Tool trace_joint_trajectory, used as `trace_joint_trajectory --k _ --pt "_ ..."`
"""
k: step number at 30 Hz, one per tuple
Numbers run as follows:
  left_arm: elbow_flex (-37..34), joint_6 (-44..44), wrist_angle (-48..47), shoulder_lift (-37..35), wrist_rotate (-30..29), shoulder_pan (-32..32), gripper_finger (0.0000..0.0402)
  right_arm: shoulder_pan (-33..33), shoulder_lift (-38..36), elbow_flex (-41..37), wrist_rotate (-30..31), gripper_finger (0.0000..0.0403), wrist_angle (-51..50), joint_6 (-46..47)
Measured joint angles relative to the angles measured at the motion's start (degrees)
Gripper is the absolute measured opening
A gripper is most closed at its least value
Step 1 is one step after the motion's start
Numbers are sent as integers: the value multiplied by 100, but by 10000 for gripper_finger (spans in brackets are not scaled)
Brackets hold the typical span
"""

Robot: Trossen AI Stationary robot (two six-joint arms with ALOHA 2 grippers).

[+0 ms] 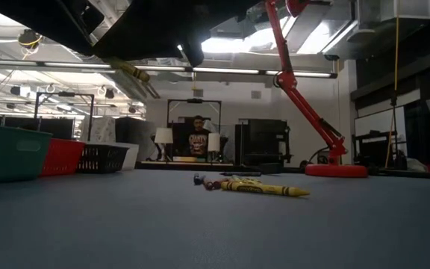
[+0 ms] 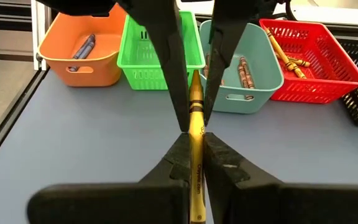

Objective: Sort crayons
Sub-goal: Put the yellow crayon into the orange bin

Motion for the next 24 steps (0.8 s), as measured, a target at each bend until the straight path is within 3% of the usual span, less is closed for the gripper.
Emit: trace_joint_trajectory --k 4,15,24 --pt "0 3 -4 0 -3 2 7 0 0 0 -4 21 -7 9" --pt "0 1 -87 2 4 2 12 -10 0 0 -251 26 -45 22" --pt "0 -161 -548 7 13 41 10 -8 -2 7 -278 128 -408 205"
